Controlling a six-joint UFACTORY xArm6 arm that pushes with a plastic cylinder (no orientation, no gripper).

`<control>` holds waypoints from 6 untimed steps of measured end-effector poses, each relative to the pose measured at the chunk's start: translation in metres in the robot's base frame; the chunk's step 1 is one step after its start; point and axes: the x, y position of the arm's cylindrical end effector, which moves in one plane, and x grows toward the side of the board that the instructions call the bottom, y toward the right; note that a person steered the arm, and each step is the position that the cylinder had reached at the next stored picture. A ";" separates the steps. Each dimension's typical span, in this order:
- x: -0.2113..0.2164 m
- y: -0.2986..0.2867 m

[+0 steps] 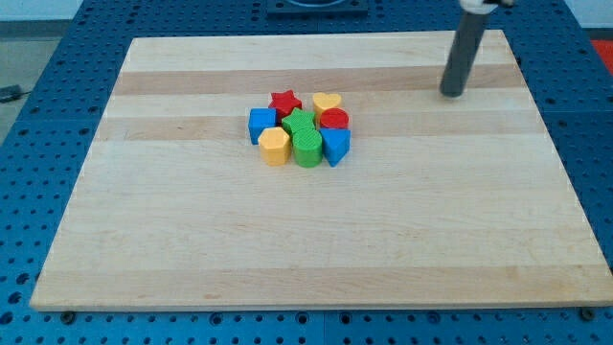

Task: Separate the yellow heart from the group of blocks

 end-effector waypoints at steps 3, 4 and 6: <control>0.065 -0.095; 0.065 -0.126; 0.064 -0.154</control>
